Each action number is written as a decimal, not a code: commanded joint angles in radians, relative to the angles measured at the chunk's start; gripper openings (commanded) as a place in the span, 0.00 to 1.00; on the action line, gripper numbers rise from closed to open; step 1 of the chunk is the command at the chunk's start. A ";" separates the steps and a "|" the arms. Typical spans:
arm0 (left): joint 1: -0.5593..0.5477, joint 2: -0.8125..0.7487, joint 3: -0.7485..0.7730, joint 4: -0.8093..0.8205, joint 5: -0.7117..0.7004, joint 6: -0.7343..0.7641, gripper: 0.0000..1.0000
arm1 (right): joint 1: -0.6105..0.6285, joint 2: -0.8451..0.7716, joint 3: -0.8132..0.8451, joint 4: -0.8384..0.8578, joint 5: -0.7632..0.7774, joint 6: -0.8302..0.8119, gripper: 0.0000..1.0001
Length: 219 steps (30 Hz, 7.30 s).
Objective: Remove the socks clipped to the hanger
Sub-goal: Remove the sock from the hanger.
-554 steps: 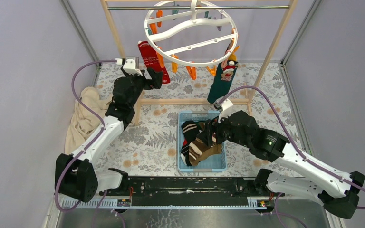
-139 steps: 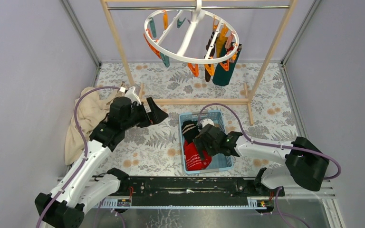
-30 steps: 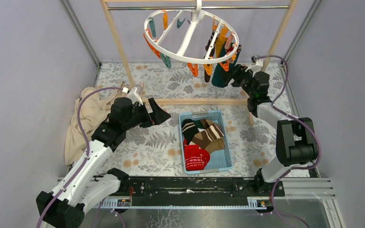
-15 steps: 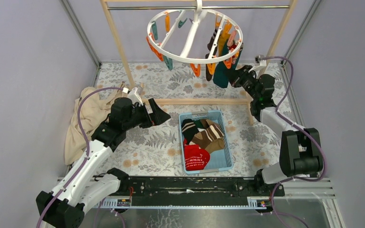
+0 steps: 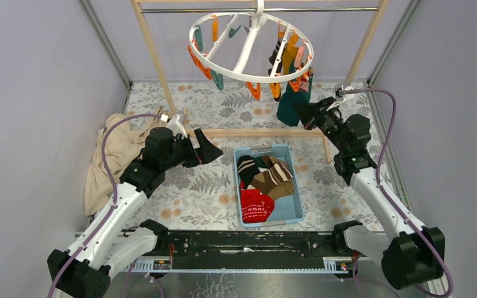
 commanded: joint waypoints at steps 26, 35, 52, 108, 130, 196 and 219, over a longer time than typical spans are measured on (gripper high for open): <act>-0.003 -0.004 0.002 0.040 0.019 0.010 0.99 | 0.531 0.026 0.392 -0.491 0.362 -0.443 0.00; -0.004 -0.005 0.001 0.044 0.019 0.010 0.99 | 0.672 0.216 0.603 -0.595 0.420 -0.505 0.00; -0.004 0.006 0.048 0.119 0.025 -0.015 0.99 | 0.772 0.506 0.899 -0.796 0.456 -0.487 0.00; -0.132 0.035 0.062 0.393 -0.142 0.023 0.61 | 0.769 0.421 0.854 -0.911 0.425 -0.297 0.00; -0.138 0.020 0.008 0.473 -0.116 0.030 0.70 | 0.767 0.396 0.826 -0.892 0.386 -0.282 0.00; -0.138 0.011 0.079 0.395 -0.044 0.034 0.32 | 0.607 -0.055 0.362 -0.731 0.552 -0.107 0.70; -0.138 -0.013 0.109 0.396 -0.023 0.001 0.28 | 0.607 -0.101 0.353 -0.694 0.438 -0.096 0.64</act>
